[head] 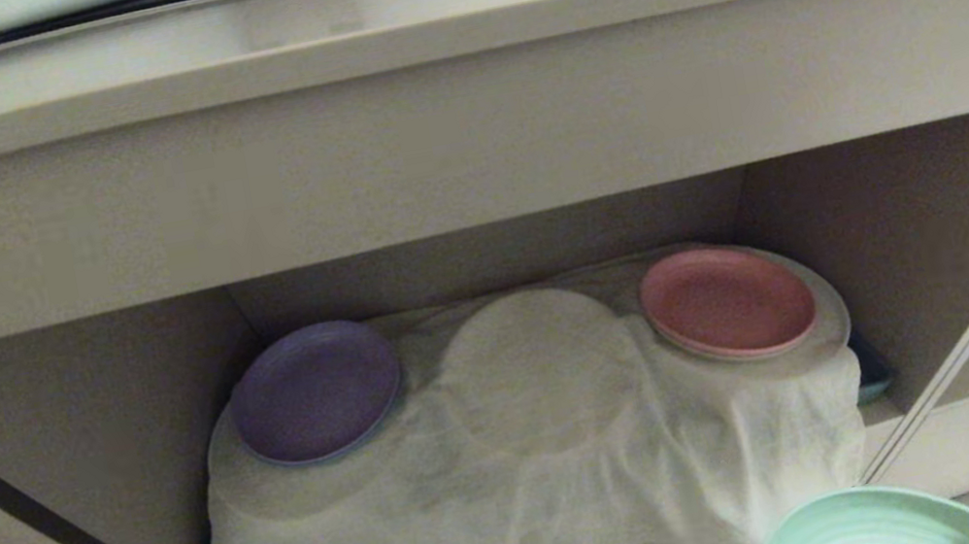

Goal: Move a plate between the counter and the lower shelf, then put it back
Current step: Put the plate in the cupboard

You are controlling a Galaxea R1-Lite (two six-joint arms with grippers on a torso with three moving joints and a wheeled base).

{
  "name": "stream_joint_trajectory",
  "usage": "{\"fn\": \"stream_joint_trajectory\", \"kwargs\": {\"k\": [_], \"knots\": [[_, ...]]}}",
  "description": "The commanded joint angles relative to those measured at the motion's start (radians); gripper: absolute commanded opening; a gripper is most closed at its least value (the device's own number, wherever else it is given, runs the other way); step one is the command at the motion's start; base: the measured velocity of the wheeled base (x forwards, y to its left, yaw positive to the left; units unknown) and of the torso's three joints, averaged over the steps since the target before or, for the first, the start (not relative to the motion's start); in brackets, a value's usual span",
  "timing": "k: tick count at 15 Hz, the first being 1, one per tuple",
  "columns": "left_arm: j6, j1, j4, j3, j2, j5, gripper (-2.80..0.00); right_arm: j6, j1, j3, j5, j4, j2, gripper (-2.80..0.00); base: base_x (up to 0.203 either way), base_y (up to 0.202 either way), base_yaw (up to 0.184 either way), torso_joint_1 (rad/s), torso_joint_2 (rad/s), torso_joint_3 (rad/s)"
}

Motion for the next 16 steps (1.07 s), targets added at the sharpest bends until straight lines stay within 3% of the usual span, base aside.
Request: {"fn": "stream_joint_trajectory", "kwargs": {"k": [1,11,16], "knots": [[0.000,0.000,0.000,0.000,0.000,0.000,-2.80,0.001,0.000,0.001,0.015,-0.016,0.049,-2.80,0.000,0.000,0.000,0.000,0.00,0.000],[0.000,0.000,0.000,0.000,0.000,0.000,-2.80,0.001,0.000,-0.014,0.048,-0.308,0.320,-2.80,0.000,0.000,0.000,0.000,0.00,0.000],[0.000,0.000,0.000,0.000,0.000,0.000,-2.80,0.002,0.002,-0.099,0.050,-0.374,0.453,-2.80,0.000,0.000,0.000,0.000,0.00,0.000]]}}
